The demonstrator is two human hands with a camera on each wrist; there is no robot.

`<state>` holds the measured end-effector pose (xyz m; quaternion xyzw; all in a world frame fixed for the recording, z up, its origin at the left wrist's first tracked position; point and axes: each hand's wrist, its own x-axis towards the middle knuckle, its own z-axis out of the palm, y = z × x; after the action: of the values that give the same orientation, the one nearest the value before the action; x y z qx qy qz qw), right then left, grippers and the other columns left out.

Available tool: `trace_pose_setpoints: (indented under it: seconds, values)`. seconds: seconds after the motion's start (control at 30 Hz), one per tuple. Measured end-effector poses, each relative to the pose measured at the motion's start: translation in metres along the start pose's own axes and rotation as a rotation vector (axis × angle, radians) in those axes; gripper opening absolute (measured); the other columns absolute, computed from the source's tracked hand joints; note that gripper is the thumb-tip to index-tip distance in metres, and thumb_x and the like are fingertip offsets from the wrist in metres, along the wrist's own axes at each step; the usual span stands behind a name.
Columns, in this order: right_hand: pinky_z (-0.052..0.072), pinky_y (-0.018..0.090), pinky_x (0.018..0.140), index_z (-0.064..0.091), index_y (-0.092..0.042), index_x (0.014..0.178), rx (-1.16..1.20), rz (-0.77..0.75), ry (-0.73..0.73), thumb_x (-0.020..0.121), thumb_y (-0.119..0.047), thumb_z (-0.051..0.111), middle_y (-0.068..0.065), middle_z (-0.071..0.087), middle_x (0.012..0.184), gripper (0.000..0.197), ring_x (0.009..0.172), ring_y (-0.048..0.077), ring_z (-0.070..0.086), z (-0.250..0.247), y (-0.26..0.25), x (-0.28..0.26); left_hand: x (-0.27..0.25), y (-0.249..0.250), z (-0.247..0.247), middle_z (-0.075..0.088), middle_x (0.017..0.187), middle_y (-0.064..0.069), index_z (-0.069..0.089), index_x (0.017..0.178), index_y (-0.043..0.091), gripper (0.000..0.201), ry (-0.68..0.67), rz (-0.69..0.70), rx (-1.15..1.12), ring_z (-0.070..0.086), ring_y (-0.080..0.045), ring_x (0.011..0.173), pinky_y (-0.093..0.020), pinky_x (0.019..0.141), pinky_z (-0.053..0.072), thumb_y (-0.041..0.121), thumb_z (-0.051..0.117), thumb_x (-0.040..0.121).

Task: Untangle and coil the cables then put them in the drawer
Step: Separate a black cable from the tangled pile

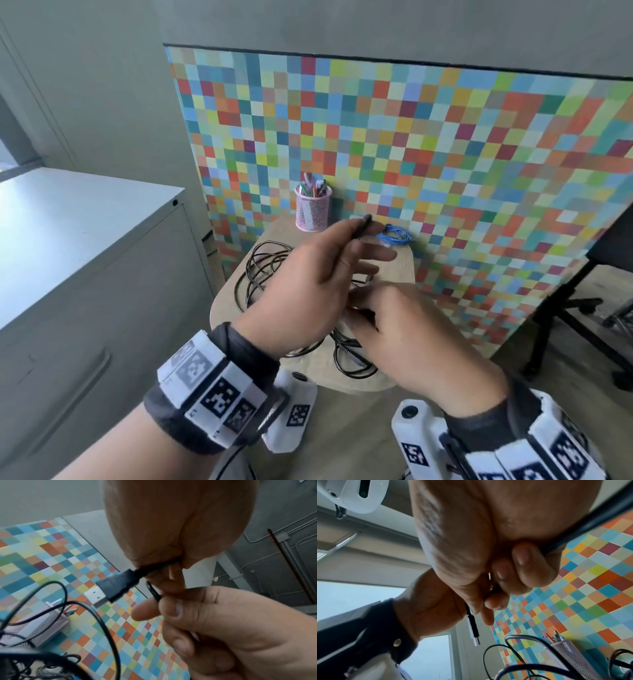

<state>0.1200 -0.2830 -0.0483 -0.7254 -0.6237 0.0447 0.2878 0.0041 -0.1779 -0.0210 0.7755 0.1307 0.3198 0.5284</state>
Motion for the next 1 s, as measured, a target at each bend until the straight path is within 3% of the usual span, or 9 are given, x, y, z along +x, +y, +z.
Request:
trace_pose_setpoints:
  seconds: [0.13,0.2,0.3,0.43,0.5,0.67,0.77,0.83,1.0]
  values:
    - [0.042,0.03,0.07,0.068,-0.03,0.11,0.001,-0.042,-0.014,0.104,-0.022,0.05,-0.015,0.05,0.081,0.021,0.077,0.007,0.049,0.003,-0.002,0.004,0.008,0.006,-0.006,0.079,0.106,0.0,0.056,0.134,0.012,0.031,0.056,0.026,-0.188,0.072,-0.013,0.11,-0.026,0.097,0.053,0.013,0.034,0.112]
    - [0.038,0.019,0.069,0.062,-0.037,0.1,0.042,-0.068,-0.021,0.101,-0.014,0.048,-0.018,0.05,0.079,0.027,0.076,0.002,0.046,0.005,-0.005,0.004,0.009,0.011,-0.004,0.079,0.105,0.002,0.057,0.129,0.019,0.03,0.011,0.032,-0.219,0.073,-0.016,0.109,-0.03,0.1,0.054,0.012,0.034,0.112]
    - [0.038,0.016,0.057,0.058,-0.044,0.077,0.216,0.059,0.012,0.098,-0.012,0.056,-0.017,0.059,0.066,0.038,0.061,0.004,0.052,-0.005,-0.005,0.003,0.005,0.009,0.0,0.077,0.106,0.008,0.056,0.128,0.029,0.028,-0.07,0.02,0.106,0.072,-0.013,0.103,-0.025,0.093,0.056,0.018,0.037,0.111]
    - [0.055,0.034,0.069,0.071,-0.025,0.084,0.166,0.104,-0.163,0.095,-0.028,0.066,-0.012,0.072,0.076,0.012,0.072,0.007,0.066,-0.023,-0.002,-0.003,0.005,0.001,-0.004,0.075,0.102,-0.001,0.061,0.129,0.017,0.033,-0.239,0.065,0.796,0.067,-0.027,0.094,-0.038,0.082,0.046,0.028,0.038,0.108]
    - [0.045,0.02,0.058,0.068,-0.025,0.075,0.119,0.09,-0.259,0.096,-0.032,0.068,-0.017,0.063,0.064,0.022,0.062,0.003,0.056,-0.028,-0.006,-0.008,0.005,0.0,-0.004,0.071,0.091,-0.004,0.064,0.108,0.011,0.029,-0.311,0.053,0.809,0.063,-0.03,0.086,-0.04,0.077,0.042,0.027,0.04,0.109]
    - [0.04,0.018,0.054,0.074,-0.034,0.084,0.058,0.12,-0.139,0.094,-0.038,0.07,-0.023,0.065,0.063,0.013,0.059,0.001,0.058,-0.041,0.0,-0.019,0.004,-0.007,-0.01,0.064,0.076,0.001,0.058,0.092,0.018,0.03,-0.319,0.057,0.861,0.058,-0.024,0.073,-0.043,0.071,0.047,0.034,0.039,0.109]
    - [0.056,0.031,0.064,0.077,-0.045,0.091,-0.005,0.128,0.025,0.092,-0.052,0.061,-0.025,0.072,0.074,0.017,0.064,0.0,0.066,-0.053,0.017,-0.024,0.004,-0.009,-0.025,0.056,0.063,0.011,0.072,0.095,0.021,0.034,-0.382,-0.126,0.609,0.05,-0.008,0.059,-0.028,0.063,0.043,0.034,0.043,0.109]
    - [0.058,0.032,0.07,0.079,-0.044,0.094,0.001,0.075,0.156,0.09,-0.053,0.062,-0.027,0.073,0.084,0.02,0.077,-0.002,0.069,-0.059,0.023,-0.024,0.001,-0.008,-0.031,0.04,0.056,0.008,0.076,0.089,0.018,0.04,-0.469,-0.253,0.345,0.035,-0.014,0.054,-0.028,0.053,0.032,0.031,0.045,0.11]
    - [0.049,0.007,0.076,0.079,-0.04,0.095,0.218,-0.022,0.34,0.091,-0.042,0.066,-0.032,0.074,0.094,0.014,0.09,-0.009,0.069,-0.058,0.022,-0.015,-0.005,-0.011,-0.026,0.029,0.052,0.001,0.056,0.07,0.013,0.038,-0.433,-0.291,-0.32,0.024,-0.015,0.044,-0.025,0.051,0.036,0.026,0.043,0.103]
